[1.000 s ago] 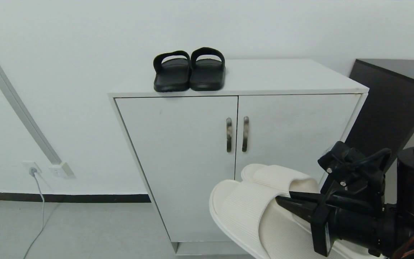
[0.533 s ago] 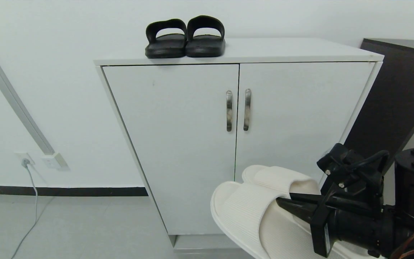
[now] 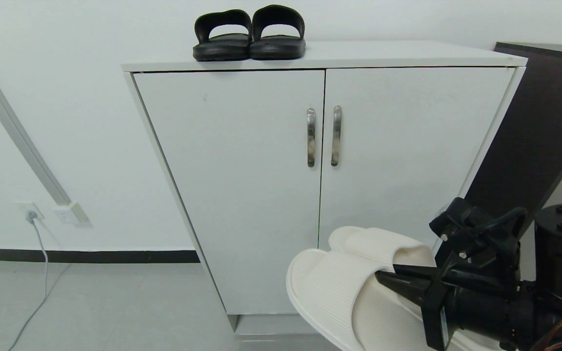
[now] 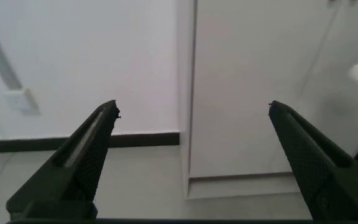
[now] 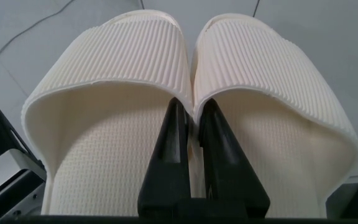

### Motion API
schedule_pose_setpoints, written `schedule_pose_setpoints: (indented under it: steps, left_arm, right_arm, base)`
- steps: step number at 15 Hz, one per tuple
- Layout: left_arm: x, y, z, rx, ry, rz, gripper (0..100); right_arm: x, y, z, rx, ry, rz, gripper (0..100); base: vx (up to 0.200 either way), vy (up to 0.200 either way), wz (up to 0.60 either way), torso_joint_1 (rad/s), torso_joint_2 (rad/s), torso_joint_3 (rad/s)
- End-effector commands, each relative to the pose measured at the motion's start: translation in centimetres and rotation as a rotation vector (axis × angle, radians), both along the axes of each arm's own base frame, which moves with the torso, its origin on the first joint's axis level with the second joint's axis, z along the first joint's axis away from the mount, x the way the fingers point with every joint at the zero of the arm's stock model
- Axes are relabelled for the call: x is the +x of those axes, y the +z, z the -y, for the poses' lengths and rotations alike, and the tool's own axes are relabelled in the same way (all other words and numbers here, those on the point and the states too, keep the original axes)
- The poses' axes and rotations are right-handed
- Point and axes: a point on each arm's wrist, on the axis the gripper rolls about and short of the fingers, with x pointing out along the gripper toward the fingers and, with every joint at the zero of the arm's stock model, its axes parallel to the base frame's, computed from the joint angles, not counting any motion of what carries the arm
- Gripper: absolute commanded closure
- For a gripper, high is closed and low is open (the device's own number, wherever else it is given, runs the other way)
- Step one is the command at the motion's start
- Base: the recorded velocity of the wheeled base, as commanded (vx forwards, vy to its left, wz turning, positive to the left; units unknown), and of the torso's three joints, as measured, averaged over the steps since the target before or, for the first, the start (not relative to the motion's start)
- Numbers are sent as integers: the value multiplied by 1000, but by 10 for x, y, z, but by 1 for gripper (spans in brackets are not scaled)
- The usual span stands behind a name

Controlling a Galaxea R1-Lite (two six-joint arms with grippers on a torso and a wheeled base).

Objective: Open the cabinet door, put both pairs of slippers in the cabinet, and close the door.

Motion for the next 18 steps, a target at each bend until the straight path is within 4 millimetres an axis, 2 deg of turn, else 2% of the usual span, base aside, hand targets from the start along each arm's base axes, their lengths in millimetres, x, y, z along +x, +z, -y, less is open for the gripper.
schedule_pose_setpoints:
  steps: [1,4,5,6,9,12,14,16,18]
  left_arm:
    - [37,45,4,-32,-173,-161,0]
    - [96,71,9,-54,-371,-206,0]
    - [107,74,10,-57,-392,-206,0]
    - [133,83,15,-66,-451,-197,0]
    - [172,105,47,-128,-643,-167,0]
    - [188,120,79,-128,-791,-161,0]
    - [192,128,121,-174,-949,-207,0]
    - [201,138,150,-224,-978,-227,0]
    - [211,144,167,-239,-994,-226,0]
  right_arm:
    - [0,-1,0,-2,-1,-2,100]
    - [0,-3,0,-17,4,3,100]
    - [0,-3,0,-21,4,7,100]
    - [-1,-2,1,-18,7,8,100]
    - [-1,-3,1,-21,8,7,100]
    - [-1,-3,0,-20,9,6,100]
    - [0,-3,1,-22,6,8,100]
    - [-1,-2,1,-19,6,8,100]
    - [-1,-3,1,-21,6,7,100]
  base:
    - [0,0,0,0,0,0]
    - [0,0,0,0,0,0]
    - [0,0,0,0,0,0]
    - [0,0,0,0,0,0]
    - [0,0,0,0,0,0]
    - [0,0,0,0,0,0]
    - [0,0,0,0,0,0]
    - [0,0,0,0,0,0]
    - [0,0,0,0,0,0]
